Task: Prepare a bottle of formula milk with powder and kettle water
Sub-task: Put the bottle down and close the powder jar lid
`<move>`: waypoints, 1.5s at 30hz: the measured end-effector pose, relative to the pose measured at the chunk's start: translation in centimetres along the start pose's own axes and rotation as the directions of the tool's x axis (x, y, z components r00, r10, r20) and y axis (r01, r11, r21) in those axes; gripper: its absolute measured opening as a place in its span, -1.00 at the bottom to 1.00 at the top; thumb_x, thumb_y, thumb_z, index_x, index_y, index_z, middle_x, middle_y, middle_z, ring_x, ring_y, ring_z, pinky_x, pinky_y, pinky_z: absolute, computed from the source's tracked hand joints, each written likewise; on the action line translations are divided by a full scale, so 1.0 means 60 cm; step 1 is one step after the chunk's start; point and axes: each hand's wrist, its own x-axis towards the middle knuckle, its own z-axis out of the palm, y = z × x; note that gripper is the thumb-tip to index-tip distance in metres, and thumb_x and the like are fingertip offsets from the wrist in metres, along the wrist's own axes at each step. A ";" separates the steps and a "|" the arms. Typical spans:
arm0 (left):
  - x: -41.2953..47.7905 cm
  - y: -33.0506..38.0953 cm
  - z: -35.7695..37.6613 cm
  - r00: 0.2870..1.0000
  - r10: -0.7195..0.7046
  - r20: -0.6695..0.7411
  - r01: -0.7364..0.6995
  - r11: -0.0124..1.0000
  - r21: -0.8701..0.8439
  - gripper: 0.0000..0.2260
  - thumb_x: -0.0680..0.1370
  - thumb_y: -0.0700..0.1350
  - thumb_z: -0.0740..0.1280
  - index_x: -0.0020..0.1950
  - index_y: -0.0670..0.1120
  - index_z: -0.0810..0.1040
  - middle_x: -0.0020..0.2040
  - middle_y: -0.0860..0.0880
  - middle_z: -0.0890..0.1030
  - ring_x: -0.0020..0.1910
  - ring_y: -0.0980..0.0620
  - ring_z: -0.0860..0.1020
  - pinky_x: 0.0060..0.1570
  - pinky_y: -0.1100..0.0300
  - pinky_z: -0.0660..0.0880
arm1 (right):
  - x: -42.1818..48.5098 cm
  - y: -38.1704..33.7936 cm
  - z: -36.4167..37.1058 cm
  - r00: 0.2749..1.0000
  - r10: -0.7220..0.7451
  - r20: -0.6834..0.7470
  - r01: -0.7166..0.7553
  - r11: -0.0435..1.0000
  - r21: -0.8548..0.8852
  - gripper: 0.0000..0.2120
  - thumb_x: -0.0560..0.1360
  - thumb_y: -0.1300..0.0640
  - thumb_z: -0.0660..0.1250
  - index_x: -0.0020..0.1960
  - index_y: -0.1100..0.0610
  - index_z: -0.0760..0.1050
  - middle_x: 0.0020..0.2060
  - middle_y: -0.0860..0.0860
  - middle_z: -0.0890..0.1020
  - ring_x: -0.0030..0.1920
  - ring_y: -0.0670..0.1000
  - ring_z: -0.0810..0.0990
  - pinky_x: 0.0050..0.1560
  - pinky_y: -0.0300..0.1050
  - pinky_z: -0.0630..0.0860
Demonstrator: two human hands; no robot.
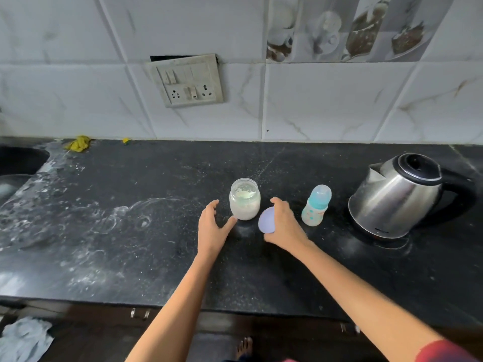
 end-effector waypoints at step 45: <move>0.078 0.030 0.036 0.977 0.050 0.205 0.011 0.959 -0.283 -0.28 0.24 0.02 0.57 0.34 0.11 0.34 0.17 0.16 0.52 0.14 0.18 0.50 0.05 0.25 0.49 | 0.163 -0.117 -0.114 0.882 -0.251 0.400 0.404 0.839 -0.365 -0.34 0.41 -0.13 0.38 0.46 -0.15 0.24 0.15 -0.01 0.39 0.08 0.05 0.46 -0.03 -0.01 0.48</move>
